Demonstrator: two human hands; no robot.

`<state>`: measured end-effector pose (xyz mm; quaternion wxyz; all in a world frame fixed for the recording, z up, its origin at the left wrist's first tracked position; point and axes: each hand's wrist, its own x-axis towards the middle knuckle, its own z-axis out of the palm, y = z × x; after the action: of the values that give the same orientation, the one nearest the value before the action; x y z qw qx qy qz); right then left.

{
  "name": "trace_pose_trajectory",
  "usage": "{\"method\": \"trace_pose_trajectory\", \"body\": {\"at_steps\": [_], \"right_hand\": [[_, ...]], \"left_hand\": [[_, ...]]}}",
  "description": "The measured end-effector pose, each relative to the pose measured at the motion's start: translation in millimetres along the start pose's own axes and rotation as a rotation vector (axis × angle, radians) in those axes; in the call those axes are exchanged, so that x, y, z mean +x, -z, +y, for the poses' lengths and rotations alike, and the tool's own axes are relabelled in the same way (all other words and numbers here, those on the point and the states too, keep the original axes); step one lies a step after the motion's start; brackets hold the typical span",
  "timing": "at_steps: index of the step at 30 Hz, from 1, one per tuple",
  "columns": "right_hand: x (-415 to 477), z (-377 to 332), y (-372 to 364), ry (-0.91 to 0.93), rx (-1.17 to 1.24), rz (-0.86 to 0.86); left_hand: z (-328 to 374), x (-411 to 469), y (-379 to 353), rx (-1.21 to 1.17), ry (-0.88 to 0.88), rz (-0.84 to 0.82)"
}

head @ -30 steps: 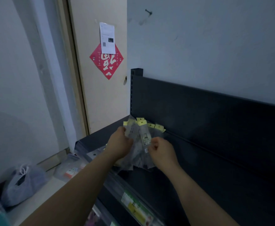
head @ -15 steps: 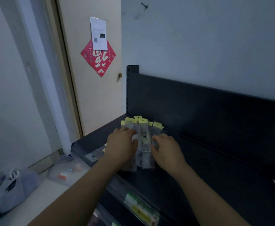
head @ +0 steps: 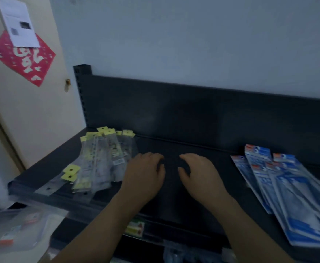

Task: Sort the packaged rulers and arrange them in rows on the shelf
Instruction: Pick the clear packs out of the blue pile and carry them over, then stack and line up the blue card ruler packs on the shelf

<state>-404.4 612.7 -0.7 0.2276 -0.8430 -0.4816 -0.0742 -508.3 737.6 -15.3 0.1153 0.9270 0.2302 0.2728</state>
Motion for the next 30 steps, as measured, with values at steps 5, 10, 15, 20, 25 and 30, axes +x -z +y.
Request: {"method": "trace_pose_trajectory", "body": {"at_steps": [5, 10, 15, 20, 25, 30], "right_hand": [[-39, 41, 27, -0.166, -0.059, 0.026], [-85, 90, 60, -0.303, -0.099, 0.103], [-143, 148, 104, -0.427, -0.13, 0.131], [-213, 212, 162, -0.527, -0.165, 0.198], [-278, 284, 212, -0.593, -0.221, 0.241], [-331, 345, 250, -0.657, -0.265, 0.222]], "left_hand": [[52, 1, -19, -0.063, -0.12, -0.014], [124, 2, -41, -0.136, -0.245, -0.095], [212, -8, -67, -0.235, -0.343, -0.164], [315, -24, -95, -0.316, -0.407, -0.225], [418, -38, -132, -0.372, -0.475, -0.231], [506, -49, -167, -0.359, -0.566, -0.288]]}}
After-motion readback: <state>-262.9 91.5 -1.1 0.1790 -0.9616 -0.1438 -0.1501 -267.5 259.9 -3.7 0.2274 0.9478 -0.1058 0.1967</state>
